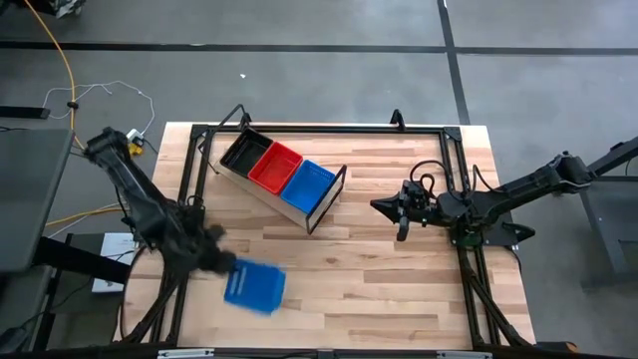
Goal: Stack baskets on shelf by color
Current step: Stack the blue bin into the blue bin on the shelf
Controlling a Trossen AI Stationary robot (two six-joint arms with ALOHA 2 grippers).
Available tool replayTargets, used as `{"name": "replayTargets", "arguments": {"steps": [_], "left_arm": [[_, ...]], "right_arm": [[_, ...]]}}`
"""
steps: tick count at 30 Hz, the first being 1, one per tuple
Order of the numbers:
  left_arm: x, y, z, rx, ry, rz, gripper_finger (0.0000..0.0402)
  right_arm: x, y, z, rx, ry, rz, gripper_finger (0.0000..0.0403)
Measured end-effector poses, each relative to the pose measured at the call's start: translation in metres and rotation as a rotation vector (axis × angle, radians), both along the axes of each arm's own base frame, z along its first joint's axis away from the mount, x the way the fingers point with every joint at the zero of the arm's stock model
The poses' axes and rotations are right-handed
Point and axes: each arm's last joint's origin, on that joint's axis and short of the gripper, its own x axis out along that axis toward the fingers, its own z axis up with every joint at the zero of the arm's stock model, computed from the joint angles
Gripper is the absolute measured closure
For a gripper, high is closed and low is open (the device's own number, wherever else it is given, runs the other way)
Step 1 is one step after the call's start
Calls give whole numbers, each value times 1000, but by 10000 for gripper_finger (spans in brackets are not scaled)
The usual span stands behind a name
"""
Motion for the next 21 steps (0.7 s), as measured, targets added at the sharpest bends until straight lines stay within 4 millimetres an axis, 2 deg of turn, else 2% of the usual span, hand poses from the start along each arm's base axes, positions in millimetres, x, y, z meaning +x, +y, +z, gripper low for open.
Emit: {"name": "replayTargets", "arguments": {"steps": [5,8,11,13,16,21], "left_arm": [[-20,46,34,161,-310,366,401],[-24,67,44,289,-458,633,401],[-19,83,47,417,-529,874,401],[-11,91,46,462,-546,1003,401],[13,100,43,459,-551,1134,401],[60,106,37,395,-581,1164,401]], "right_arm": [[0,0,0,3,-1,-5,402],[0,0,0,4,-2,-5,402],[0,0,0,4,-4,-15,402],[0,-1,0,7,-6,-37,402],[0,-2,0,20,-9,-76,402],[-1,-2,0,23,-8,-87,402]]}}
